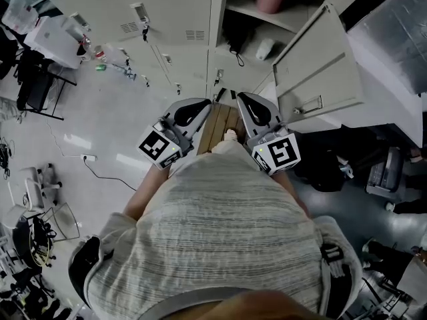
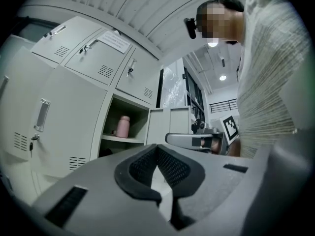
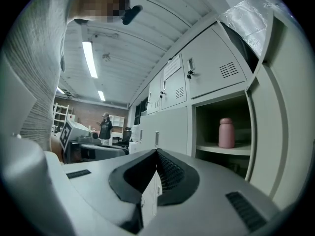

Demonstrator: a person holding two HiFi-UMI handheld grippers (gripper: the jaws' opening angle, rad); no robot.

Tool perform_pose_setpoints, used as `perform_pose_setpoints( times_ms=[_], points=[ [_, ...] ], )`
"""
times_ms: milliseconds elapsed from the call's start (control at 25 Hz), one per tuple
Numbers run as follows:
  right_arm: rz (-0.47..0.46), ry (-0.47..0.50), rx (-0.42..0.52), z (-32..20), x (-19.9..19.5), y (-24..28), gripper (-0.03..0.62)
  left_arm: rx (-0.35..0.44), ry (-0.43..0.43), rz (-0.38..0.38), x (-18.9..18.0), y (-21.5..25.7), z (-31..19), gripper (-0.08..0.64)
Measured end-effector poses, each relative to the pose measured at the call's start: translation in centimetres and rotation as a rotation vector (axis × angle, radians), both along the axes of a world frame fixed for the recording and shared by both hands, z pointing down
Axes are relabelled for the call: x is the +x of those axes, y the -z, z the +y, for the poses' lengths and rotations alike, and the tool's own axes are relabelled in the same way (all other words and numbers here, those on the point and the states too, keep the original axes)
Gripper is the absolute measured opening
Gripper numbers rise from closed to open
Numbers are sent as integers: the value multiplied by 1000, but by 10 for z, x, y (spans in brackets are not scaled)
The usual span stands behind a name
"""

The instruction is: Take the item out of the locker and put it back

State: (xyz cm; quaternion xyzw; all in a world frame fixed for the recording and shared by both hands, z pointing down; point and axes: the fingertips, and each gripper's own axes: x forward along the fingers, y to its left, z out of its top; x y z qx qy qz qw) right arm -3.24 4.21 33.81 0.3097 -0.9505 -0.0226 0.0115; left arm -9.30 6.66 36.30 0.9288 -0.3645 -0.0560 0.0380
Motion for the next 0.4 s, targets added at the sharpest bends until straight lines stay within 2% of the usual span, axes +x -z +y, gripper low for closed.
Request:
perform_pose_setpoints(
  times_ms=[400],
  points=[
    [4, 28, -11, 3, 0, 2, 26, -18, -11, 20, 5, -3, 1, 7]
  ],
)
